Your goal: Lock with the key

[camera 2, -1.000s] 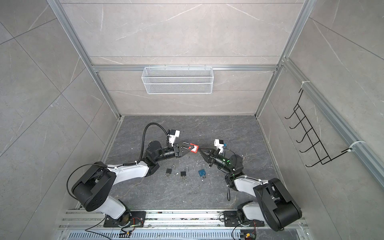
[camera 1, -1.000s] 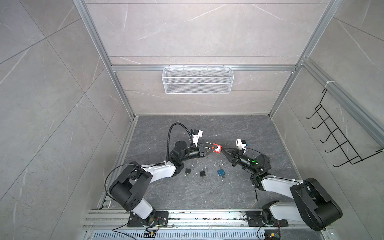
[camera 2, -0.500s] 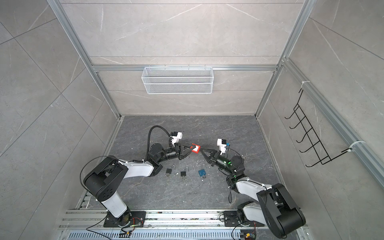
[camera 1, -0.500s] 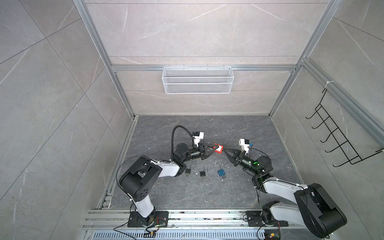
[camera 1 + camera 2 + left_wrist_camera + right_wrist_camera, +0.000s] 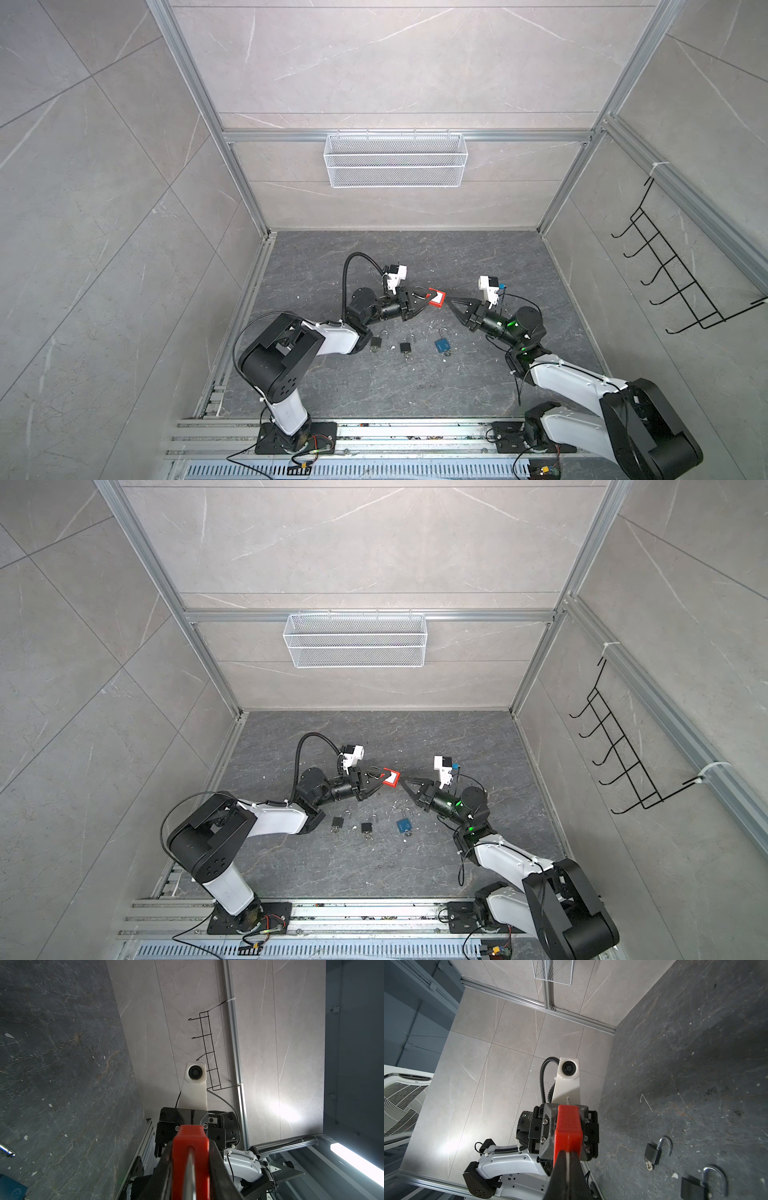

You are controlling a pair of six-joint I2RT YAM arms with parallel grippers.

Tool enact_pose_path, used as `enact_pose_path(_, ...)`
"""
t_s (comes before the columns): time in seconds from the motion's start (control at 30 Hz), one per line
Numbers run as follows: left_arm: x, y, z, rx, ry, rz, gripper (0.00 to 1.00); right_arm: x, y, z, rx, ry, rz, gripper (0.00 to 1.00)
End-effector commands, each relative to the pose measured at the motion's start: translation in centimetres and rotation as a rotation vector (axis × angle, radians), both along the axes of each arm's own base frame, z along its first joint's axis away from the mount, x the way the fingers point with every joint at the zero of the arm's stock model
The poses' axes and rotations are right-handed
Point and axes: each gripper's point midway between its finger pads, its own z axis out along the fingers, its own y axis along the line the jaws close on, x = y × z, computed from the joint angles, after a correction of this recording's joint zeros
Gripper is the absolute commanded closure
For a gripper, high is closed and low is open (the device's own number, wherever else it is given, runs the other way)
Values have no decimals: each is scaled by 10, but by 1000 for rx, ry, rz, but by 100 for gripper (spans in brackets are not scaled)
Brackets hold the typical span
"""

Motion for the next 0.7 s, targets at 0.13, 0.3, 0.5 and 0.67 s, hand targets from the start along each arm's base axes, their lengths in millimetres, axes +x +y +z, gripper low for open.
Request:
enact_pose_path(0.13, 8, 10, 25, -66, -81, 73, 100, -9, 6, -3, -42, -32, 45, 100)
enact_pose_path(0.3, 8, 11, 20, -44, -83, 86, 100, -12, 4, -2, -54, -34, 41, 100)
enact_pose_path(0.5, 7, 17, 14, -2, -99, 112, 100, -15, 2, -3, -64, -37, 31, 100)
enact_pose_path(0.67, 11, 25, 12, 3, -101, 140, 100, -17, 1, -2, -52, -41, 31, 100)
